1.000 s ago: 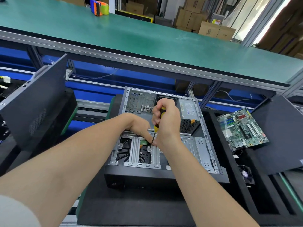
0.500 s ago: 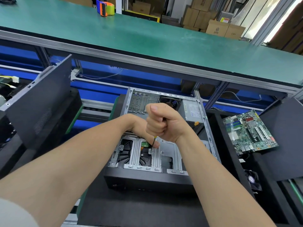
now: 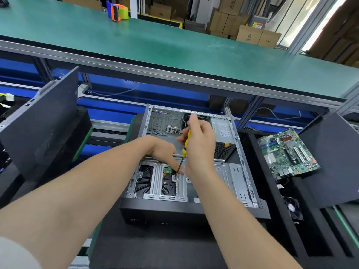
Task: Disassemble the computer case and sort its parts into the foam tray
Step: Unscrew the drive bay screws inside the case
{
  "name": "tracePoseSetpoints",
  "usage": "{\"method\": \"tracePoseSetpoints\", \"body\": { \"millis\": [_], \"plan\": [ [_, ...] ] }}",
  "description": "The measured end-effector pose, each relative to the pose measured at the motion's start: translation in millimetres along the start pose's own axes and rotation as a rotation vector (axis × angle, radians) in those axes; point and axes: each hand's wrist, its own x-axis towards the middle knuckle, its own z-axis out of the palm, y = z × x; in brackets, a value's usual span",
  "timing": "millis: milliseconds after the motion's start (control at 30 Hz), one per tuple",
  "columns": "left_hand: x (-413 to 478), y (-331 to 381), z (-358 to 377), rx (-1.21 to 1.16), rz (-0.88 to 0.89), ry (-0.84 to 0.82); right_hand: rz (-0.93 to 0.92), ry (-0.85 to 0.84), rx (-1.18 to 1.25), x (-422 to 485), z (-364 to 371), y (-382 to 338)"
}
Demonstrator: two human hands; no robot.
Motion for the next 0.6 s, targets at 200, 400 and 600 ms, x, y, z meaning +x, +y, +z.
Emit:
{"method": "tracePoseSetpoints", "body": {
  "millis": [200,400,600],
  "plan": [
    [6,-7,3,0.045,0.042,0.006,-0.021,0.191,0.052,-14,11,2],
    [11,-7,6,0.021,0.08,0.021,-0.032,-0.031,0.174,-10,10,8],
    [-9,1,5,-0.143,0.181,-0.074,0.111,-0.684,0.334,8,-8,2]
  ]
}}
